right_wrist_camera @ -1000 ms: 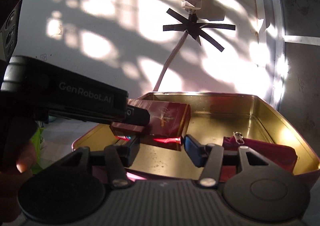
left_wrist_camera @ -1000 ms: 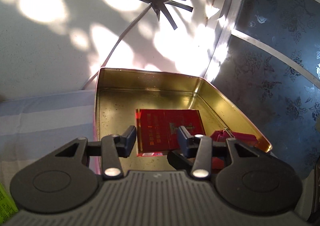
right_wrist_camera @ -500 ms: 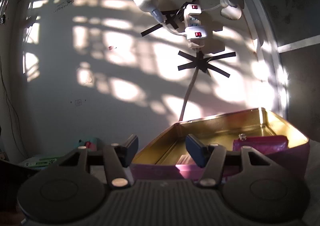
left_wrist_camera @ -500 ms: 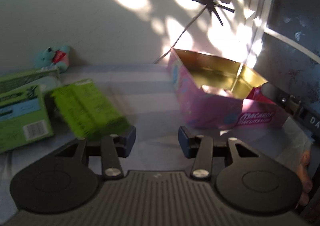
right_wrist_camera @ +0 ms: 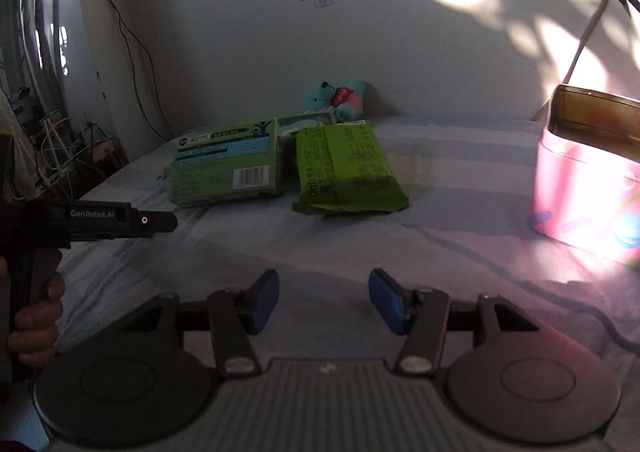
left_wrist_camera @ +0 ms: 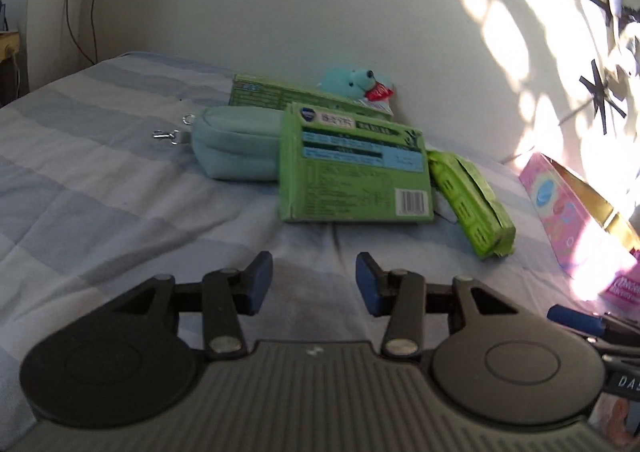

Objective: Organize objects
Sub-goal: 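Grasp the green medicine box with the right gripper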

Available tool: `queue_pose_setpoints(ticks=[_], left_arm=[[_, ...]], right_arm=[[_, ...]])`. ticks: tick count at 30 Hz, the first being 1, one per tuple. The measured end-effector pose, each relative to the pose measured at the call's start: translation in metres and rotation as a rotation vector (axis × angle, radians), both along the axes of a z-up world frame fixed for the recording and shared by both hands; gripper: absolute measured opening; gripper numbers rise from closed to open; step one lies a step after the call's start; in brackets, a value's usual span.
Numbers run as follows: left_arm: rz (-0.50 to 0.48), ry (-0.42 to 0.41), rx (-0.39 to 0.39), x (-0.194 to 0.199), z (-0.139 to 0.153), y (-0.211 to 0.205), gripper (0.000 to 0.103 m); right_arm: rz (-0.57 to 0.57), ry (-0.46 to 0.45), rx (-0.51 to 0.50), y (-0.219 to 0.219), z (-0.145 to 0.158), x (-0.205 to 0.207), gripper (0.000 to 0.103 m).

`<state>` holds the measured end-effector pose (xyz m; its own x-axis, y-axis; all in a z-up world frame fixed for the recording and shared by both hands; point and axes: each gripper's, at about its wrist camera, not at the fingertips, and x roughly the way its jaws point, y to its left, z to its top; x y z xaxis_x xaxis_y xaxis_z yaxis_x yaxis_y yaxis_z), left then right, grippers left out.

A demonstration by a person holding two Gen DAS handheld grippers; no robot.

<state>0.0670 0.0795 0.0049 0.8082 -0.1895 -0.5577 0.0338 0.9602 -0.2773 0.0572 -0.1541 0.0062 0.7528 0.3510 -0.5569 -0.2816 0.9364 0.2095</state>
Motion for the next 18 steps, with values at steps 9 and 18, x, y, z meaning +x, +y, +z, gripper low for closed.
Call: queue_pose_setpoints(ticks=[9, 18], left_arm=[[-0.008, -0.052, -0.029, 0.045, 0.014, 0.018, 0.048], [-0.09, -0.035, -0.138, 0.068, 0.0, 0.022, 0.052]], right_arm=[[0.087, 0.007, 0.011, 0.061, 0.018, 0.09, 0.051], [0.094, 0.054, 0.08, 0.079, 0.0, 0.142, 0.062]])
